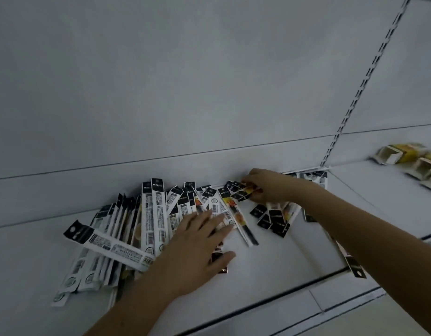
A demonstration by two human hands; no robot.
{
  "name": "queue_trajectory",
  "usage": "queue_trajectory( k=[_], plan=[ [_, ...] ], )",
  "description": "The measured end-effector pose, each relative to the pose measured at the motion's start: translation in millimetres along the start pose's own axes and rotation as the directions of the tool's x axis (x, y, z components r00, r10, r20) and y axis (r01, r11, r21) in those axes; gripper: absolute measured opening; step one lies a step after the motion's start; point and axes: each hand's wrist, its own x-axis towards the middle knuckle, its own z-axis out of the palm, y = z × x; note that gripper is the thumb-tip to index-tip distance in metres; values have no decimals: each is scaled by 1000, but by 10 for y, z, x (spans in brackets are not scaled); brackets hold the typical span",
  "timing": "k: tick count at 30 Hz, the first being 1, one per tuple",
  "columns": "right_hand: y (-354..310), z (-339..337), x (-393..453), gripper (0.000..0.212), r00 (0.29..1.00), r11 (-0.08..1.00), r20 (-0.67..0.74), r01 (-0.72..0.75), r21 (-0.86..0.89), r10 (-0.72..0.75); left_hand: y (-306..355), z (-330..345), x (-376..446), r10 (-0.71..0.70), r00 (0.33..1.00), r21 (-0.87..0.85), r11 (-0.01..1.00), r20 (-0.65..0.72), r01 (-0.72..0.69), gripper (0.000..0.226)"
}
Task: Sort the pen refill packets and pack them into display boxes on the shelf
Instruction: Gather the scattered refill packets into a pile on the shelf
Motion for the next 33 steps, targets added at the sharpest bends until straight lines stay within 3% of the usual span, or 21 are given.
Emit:
queue_trajectory(
  k=[6, 12, 17, 21, 26, 28, 30, 33],
  plan=[
    [-13, -45, 137, 37, 994, 995, 78, -83, 64, 78, -11, 36, 2, -15, 999, -89, 996, -45, 11, 62],
    [79, 39, 137, 37, 997, 1000, 76, -4, 2, 4, -2, 14, -2, -33, 998, -115, 993, -50, 27, 62],
    [185, -17, 137, 38, 987, 992, -92, 129, -1, -129, -32, -21, 47, -43, 999, -167, 985, -14, 40, 58],
    [230, -133, 42, 30, 945, 950, -288, 221, 218, -154, -33, -109, 109, -84, 996, -220, 972, -15, 79, 58],
    [180, -200, -32, 24, 858, 842, -507, 331, 425, -81, 142, -197, 313, -179, 973, -317, 940, -144, 126, 59],
    [157, -140, -20, 25, 836, 816, -546, 353, 459, -54, 316, -225, 462, -225, 972, -363, 913, -67, 187, 74],
    [168, -34, 11, 32, 813, 790, -583, 366, 491, -14, 523, -241, 629, -250, 964, -351, 898, 93, 266, 92],
    [174, 84, 54, 40, 760, 781, -648, 374, 500, 51, 813, -216, 853, -244, 952, -315, 903, 183, 292, 98]
  ],
)
